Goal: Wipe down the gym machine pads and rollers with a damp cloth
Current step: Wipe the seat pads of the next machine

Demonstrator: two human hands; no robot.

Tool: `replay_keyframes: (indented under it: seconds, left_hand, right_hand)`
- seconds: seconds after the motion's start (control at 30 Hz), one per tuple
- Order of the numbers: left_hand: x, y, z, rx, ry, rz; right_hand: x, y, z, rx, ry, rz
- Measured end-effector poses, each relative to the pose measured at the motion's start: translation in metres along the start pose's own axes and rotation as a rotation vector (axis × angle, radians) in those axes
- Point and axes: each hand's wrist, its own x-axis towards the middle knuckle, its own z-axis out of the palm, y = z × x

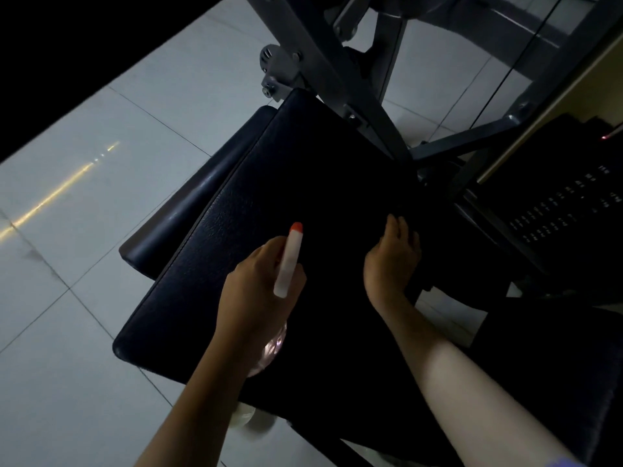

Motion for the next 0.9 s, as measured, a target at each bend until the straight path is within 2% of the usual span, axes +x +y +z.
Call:
replay_keyframes:
  seconds: [0.07,0.13,0.2,0.27,0.37,0.5,0.57,0.63,0.77,0.83,0.9]
  left_hand:
    - [-0.002,-0.001,0.0,0.006,0.016,0.019]
    - [-0.005,-0.001,-0.001,0.02,0.031,0.037]
    - [-0.008,0.0,-0.005,0.005,0.035,0.061]
    - [-0.01,-0.001,-0.008,-0.016,0.037,0.072]
    - [-0.013,-0.002,-0.014,-0.057,0.035,0.059]
    - [-0.02,-0.003,-0.017,-0.049,-0.004,0.145]
    - [-0.026,-0.004,-0.016,-0.035,-0.024,0.147]
    - [-0.033,-0.007,-0.015,-0.029,-0.045,0.135]
    - [-0.046,-0.011,-0.014,-0.04,-0.094,0.08]
    - [-0.053,-0.015,-0.014,-0.007,-0.105,0.081]
    - [-0.06,-0.021,-0.015,0.015,-0.103,0.08]
  right_hand:
    - [-0.02,-0.02,0.01,0.009,-0.013,-0.187]
    - [-0.046,-0.022,0.019,-0.041,-0.05,-0.489]
    - [-0.059,-0.008,0.017,-0.131,-0.146,-0.757]
    - [-0.05,0.014,0.008,-0.209,-0.174,-0.911]
    - [-0.022,0.038,-0.005,-0.26,-0.124,-0.86]
    - [-0.005,0.014,-0.002,-0.026,-0.093,-0.352]
    - [-0.011,-0.005,0.005,0.03,-0.041,-0.228]
    - [-0.023,-0.007,0.012,-0.011,-0.05,-0.339]
    - [-0.039,0.038,0.004,-0.17,-0.148,-0.745]
    - [-0.038,0.062,-0.001,-0.218,-0.141,-0.819]
    - [-0.035,0.066,-0.003,-0.199,-0.137,-0.763]
